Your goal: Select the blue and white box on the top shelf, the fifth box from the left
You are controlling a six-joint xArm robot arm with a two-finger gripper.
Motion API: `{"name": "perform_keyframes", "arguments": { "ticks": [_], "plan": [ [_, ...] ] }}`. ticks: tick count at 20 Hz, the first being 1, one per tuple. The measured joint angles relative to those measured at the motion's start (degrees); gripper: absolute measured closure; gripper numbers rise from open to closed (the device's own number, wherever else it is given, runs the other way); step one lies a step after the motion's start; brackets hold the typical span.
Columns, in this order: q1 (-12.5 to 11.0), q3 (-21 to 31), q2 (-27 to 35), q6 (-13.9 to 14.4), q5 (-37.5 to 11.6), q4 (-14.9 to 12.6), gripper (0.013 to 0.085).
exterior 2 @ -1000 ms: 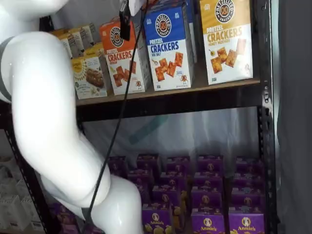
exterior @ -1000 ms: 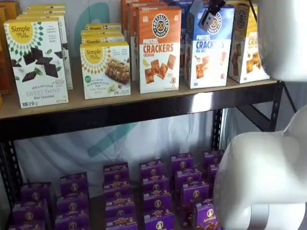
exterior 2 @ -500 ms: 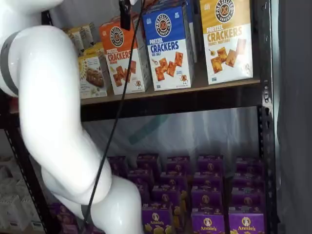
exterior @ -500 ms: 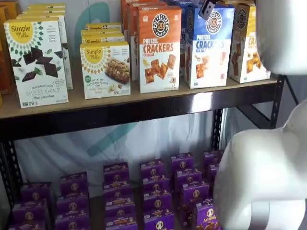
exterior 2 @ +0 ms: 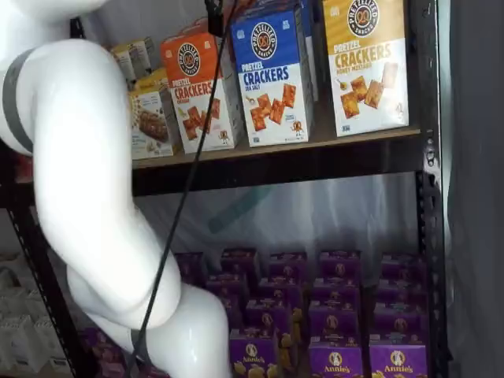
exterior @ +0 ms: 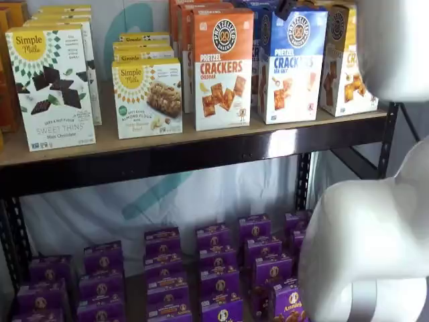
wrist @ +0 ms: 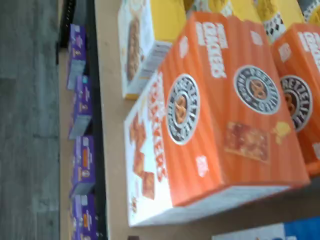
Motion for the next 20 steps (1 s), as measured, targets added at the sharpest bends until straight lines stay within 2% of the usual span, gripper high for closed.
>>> {"name": "perform_keyframes", "arguments": {
  "ticks": [6, 9, 17, 20],
  "plan": [
    [0.58, -2.75, 3.80, -1.55, -1.94, -3.57, 0.0130],
    [1.04, -5.99, 6.88, -2.07, 0.08, -6.28, 0.0130],
    [1.49, -8.56, 10.14, -2.61, 1.13, -8.44, 0.0130],
    [2.00, -9.28, 10.96, -2.72, 1.92, -10.11, 0.0130]
  ]
}}
